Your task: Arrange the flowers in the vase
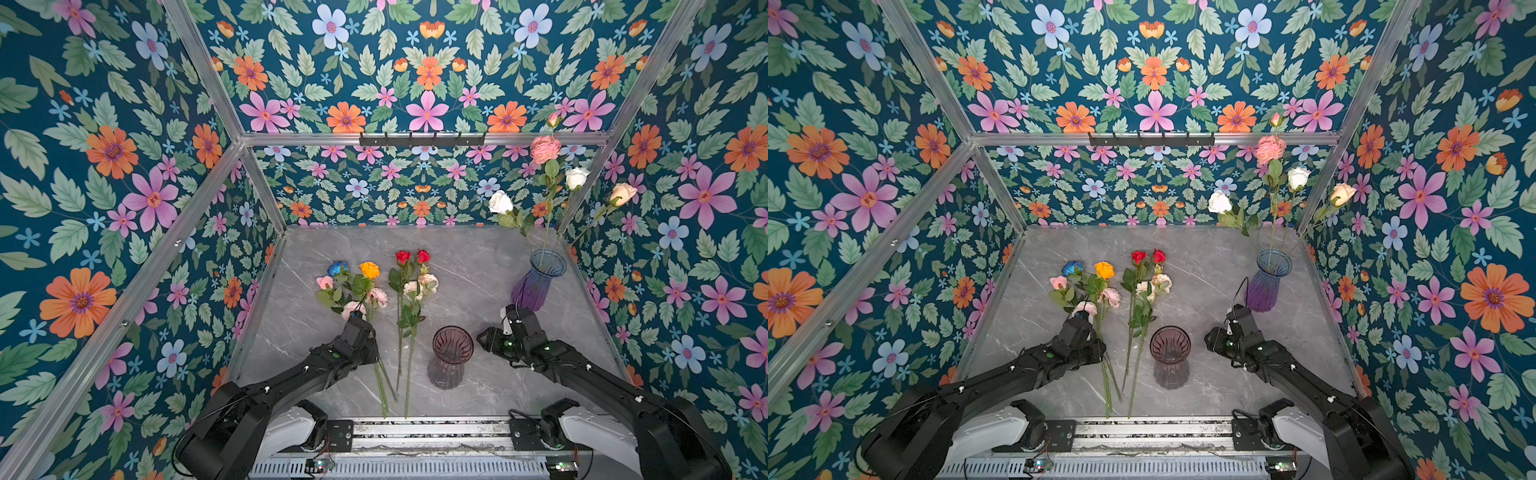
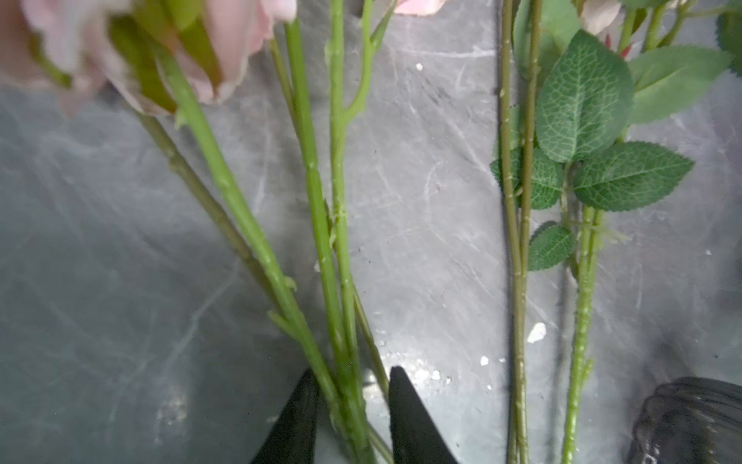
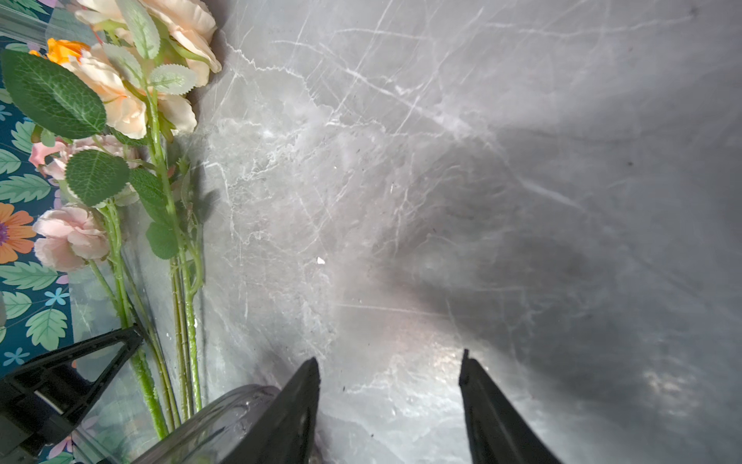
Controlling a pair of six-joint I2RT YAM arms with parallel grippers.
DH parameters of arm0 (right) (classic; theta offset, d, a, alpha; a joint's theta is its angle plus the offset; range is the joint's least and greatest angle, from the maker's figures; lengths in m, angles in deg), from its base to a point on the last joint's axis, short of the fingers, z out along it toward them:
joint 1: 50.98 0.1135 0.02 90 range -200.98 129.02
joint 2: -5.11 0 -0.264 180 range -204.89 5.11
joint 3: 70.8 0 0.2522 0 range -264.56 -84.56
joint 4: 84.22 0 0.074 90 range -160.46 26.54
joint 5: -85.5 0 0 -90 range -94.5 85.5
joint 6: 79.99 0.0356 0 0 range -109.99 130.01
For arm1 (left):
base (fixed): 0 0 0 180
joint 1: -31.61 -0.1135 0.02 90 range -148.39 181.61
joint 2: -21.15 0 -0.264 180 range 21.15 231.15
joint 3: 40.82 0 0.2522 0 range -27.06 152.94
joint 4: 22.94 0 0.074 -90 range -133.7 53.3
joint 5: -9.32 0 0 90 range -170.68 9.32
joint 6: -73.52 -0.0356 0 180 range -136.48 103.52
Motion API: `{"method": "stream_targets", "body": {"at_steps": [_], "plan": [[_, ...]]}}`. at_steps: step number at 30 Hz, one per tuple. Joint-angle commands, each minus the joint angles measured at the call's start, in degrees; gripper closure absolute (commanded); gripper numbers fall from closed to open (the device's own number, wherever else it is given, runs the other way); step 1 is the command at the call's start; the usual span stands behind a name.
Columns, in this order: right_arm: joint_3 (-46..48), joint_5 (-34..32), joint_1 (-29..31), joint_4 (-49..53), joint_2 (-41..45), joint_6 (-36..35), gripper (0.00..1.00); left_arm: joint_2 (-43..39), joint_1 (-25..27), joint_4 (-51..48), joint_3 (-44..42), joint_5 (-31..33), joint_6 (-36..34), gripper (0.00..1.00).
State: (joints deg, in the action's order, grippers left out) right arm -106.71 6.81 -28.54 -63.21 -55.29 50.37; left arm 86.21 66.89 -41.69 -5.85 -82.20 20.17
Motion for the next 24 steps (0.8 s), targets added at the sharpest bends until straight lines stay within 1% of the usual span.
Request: {"method": "stream_targets", "body": {"at_steps": [1, 4, 8, 11, 12, 13, 15, 16, 19, 24], "plan": [[0.4, -1.3, 0.1, -1.3, 0.7, 0.8, 0.42, -1.3, -0.1, -1.4, 0.8, 0.5, -1.2, 0.73], [0.5, -1.4, 0.1, -1.2, 0.9, 0.8, 0.43, -3.7, -0.2, -3.1, 1.4, 1.1, -1.3, 0.74], [0.6, -1.4, 0.0, -1.3, 0.8, 0.9, 0.43, -7.0, -0.2, -5.0, 1.9, 1.9, -1.5, 0.82], [0.6, -1.4, 0.1, -1.4, 0.8, 0.8, 0.43, -8.4, -0.2, -6.0, 2.2, 2.2, -1.5, 0.83], [0.5, -1.3, 0.1, -1.3, 0.9, 0.8, 0.42, -8.3, -0.2, -6.3, 2.2, 2.1, -1.5, 0.81], [0.7, -1.3, 0.0, -1.4, 0.9, 0.8, 0.42, -8.0, -0.2, -6.3, 2.3, 1.9, -1.5, 0.76], [0.7, -1.4, 0.1, -1.4, 1.1, 0.9, 0.43, -7.1, -0.2, -6.0, 2.0, 1.5, -1.5, 0.62], [0.8, -1.4, 0.1, -1.4, 1.2, 0.9, 0.43, -6.5, -0.2, -5.6, 1.9, 1.4, -1.5, 0.59], [1.0, -1.5, 0.0, -1.3, 1.5, 1.0, 0.43, -4.2, -0.2, -4.2, 1.8, 0.8, -1.7, 0.57], [1.1, -1.6, 0.1, -1.3, 1.8, 1.1, 0.43, 1.6, -0.2, -2.8, 3.2, 1.3, -3.1, 0.57]]}}
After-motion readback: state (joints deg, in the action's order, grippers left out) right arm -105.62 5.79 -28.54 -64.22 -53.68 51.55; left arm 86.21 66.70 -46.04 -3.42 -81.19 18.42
